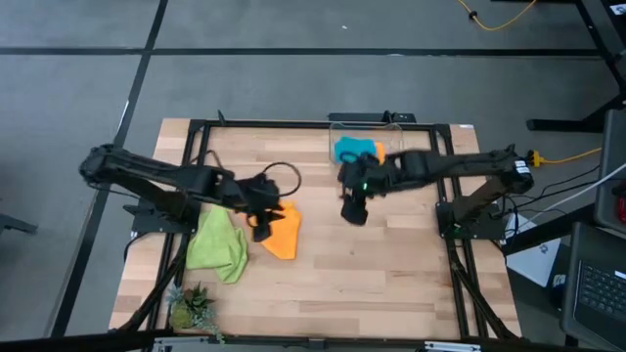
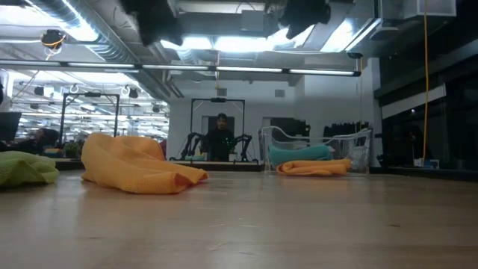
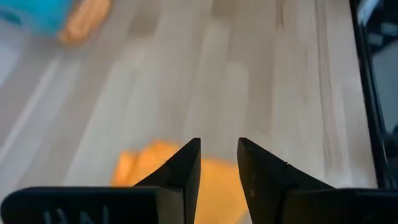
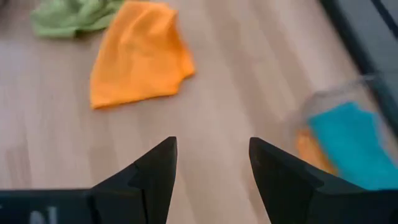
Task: Fold microfiber towels
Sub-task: Fold the orange microfiber towel
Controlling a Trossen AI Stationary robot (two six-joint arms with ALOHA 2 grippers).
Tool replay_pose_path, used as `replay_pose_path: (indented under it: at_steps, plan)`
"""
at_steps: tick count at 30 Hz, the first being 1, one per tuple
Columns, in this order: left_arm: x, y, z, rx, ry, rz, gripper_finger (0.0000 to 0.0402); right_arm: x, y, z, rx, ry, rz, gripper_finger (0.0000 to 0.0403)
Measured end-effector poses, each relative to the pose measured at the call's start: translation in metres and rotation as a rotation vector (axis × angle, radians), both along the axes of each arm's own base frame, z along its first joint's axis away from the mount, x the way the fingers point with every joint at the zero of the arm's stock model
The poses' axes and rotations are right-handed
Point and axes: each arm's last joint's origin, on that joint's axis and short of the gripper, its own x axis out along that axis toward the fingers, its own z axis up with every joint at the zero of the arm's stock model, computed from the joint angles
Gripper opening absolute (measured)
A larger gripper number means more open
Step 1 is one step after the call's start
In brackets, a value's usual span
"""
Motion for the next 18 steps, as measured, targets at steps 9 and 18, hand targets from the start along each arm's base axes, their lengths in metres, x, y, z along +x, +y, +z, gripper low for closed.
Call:
replay_pose_path:
  at_steps: [9, 18]
  plan:
    - [-0.037, -0.031, -0.004, -0.067, 0.203, -0.003, 0.0099, 0.020, 0.049, -0.088, 0.045, -0.222, 0.131, 0.0204]
    - [-0.049, -0.061, -0.007, 0.015, 0.207, -0.099, 0.0099, 0.061, 0.064, -0.180, -0.035, -0.228, 0.246, 0.0204]
